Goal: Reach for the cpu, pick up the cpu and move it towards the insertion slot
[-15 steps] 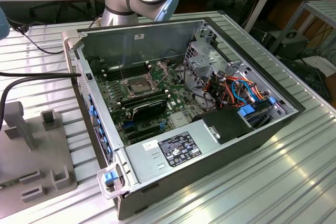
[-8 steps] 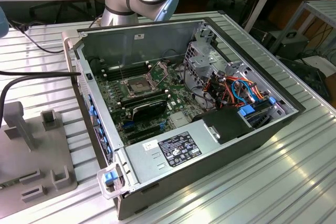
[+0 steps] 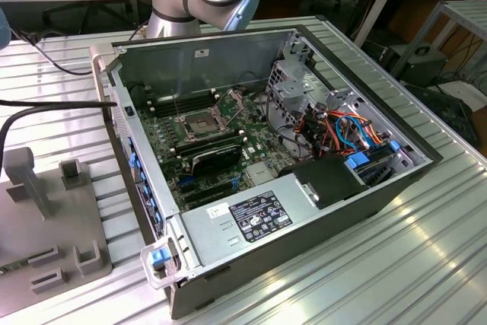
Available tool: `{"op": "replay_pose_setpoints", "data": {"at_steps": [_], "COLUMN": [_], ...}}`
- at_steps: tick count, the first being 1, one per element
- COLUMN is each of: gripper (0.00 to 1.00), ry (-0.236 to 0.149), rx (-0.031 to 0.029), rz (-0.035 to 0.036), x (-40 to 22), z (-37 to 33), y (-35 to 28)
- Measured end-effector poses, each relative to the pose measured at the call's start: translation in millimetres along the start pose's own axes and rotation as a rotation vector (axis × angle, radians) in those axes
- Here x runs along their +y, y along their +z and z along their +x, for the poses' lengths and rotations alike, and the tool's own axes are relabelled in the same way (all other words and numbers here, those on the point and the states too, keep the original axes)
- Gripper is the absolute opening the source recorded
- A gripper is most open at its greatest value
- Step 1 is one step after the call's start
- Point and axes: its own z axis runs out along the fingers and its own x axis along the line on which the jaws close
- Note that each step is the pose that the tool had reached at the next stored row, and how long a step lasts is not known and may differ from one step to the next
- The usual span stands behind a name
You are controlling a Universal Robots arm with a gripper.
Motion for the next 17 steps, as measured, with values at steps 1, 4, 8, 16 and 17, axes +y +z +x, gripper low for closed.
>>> {"op": "replay_pose_setpoints", "data": {"at_steps": [1, 4, 8, 16, 17], "gripper": [0.55, 0.55, 0.55, 0.55, 0.55], "ry": [0.000, 0.000, 0.000, 0.000, 0.000], "rx": [0.0002, 0.0001, 0.0001, 0.0002, 0.0000], "rz": [0.0001, 0.0001, 0.0001, 0.0001, 0.0001], "x": [0.0, 0.1, 0.2, 0.4, 0.5], "z": [0.0, 0.1, 0.2, 0.3, 0.2], "y": [-0.7, -2.8, -6.3, -11.1, -11.6]}}
